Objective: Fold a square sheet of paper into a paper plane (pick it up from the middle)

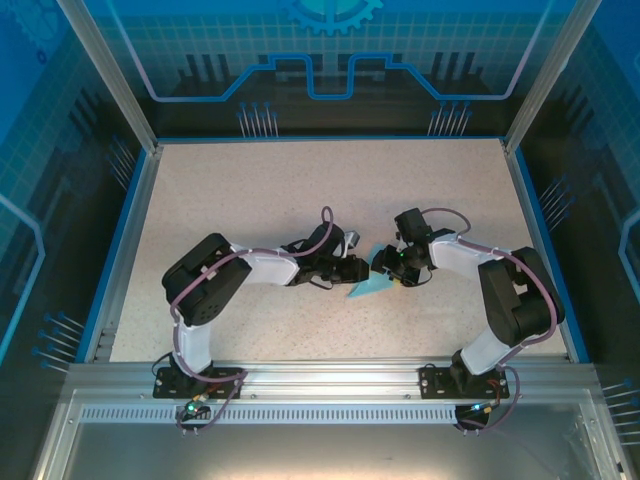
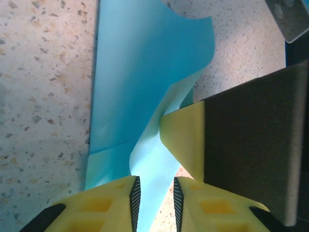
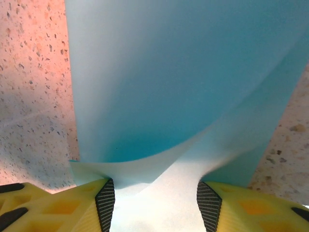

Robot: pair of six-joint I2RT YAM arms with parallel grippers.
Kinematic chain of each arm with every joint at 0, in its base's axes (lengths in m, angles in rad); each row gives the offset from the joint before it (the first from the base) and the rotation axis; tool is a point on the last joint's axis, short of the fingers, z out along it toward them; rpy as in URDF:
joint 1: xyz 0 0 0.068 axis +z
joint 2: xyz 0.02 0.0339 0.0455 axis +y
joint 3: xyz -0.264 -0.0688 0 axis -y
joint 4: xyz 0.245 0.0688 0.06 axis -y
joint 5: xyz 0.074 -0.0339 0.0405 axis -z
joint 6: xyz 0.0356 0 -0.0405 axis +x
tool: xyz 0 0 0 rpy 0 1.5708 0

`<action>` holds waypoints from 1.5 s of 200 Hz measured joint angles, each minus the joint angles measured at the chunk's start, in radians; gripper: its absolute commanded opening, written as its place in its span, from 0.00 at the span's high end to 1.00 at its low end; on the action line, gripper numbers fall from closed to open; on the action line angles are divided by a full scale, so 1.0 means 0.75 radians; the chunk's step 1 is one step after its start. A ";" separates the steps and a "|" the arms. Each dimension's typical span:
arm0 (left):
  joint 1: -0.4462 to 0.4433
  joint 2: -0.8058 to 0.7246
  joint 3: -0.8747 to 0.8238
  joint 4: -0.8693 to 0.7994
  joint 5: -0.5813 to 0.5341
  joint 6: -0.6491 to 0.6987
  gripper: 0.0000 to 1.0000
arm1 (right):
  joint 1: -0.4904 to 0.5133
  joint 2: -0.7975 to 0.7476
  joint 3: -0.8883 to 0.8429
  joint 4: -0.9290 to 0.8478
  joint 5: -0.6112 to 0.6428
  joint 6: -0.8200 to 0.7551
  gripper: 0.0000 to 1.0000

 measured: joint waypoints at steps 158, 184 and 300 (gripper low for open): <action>0.014 -0.060 -0.031 0.001 -0.002 0.024 0.55 | -0.008 -0.010 -0.019 0.027 -0.006 0.005 0.47; 0.014 -0.057 -0.030 -0.003 -0.003 0.023 0.56 | -0.009 -0.013 -0.023 0.033 -0.007 0.005 0.47; 0.014 0.061 0.031 -0.024 0.063 0.017 0.77 | -0.018 -0.014 -0.030 0.042 -0.026 0.005 0.47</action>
